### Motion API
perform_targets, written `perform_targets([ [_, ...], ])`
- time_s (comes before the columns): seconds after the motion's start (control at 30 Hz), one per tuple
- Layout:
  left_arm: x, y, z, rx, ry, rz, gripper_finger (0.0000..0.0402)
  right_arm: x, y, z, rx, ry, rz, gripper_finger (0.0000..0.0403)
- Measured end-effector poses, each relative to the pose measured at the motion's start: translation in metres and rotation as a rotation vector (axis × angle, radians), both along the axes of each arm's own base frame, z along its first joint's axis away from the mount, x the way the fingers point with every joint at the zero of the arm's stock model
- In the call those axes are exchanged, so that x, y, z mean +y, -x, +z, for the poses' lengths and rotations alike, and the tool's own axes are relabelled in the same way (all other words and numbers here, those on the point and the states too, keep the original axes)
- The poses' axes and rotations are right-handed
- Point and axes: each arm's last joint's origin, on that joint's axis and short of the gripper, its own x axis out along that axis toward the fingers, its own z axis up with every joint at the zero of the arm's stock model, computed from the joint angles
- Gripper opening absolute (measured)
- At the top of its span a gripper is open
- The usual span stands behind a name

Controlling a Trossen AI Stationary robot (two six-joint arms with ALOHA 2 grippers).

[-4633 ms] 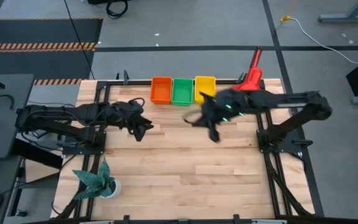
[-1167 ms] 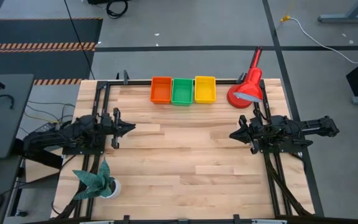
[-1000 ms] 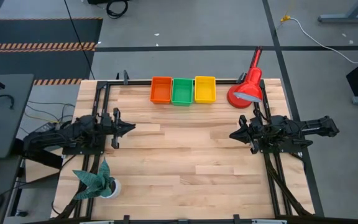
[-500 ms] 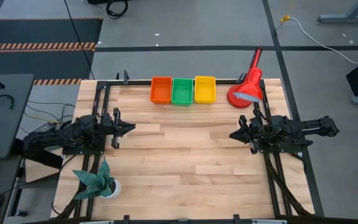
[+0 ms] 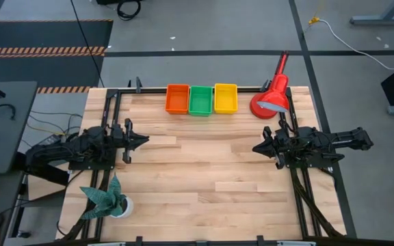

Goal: Stack baskets by color
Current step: Return to Home Position

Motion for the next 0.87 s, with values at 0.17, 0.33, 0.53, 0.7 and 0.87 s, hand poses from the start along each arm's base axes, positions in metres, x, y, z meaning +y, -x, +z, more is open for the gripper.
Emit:
perform_targets([
  [0.17, 0.0, 0.0, 0.0, 0.0, 0.0, 0.0, 0.004, 0.0, 0.0, 0.0, 0.0, 0.0, 0.0, 0.0027],
  [0.33, 0.0, 0.0, -0.0001, 0.0, 0.0, 0.0, 0.0034, 0.0, 0.0, 0.0, 0.0, 0.0, 0.0, 0.0027],
  [0.53, 0.0, 0.0, -0.0001, 0.0, 0.0, 0.0, 0.0031, 0.0, 0.0, 0.0, 0.0, 0.0, 0.0, 0.0027],
  [0.7, 0.0, 0.0, -0.0001, 0.0, 0.0, 0.0, 0.0039, 0.0, 0.0, 0.0, 0.0, 0.0, 0.0, 0.0027],
  [0.87, 0.0, 0.0, -0.0001, 0.0, 0.0, 0.0, 0.0039, 0.0, 0.0, 0.0, 0.0, 0.0, 0.0, 0.0027],
])
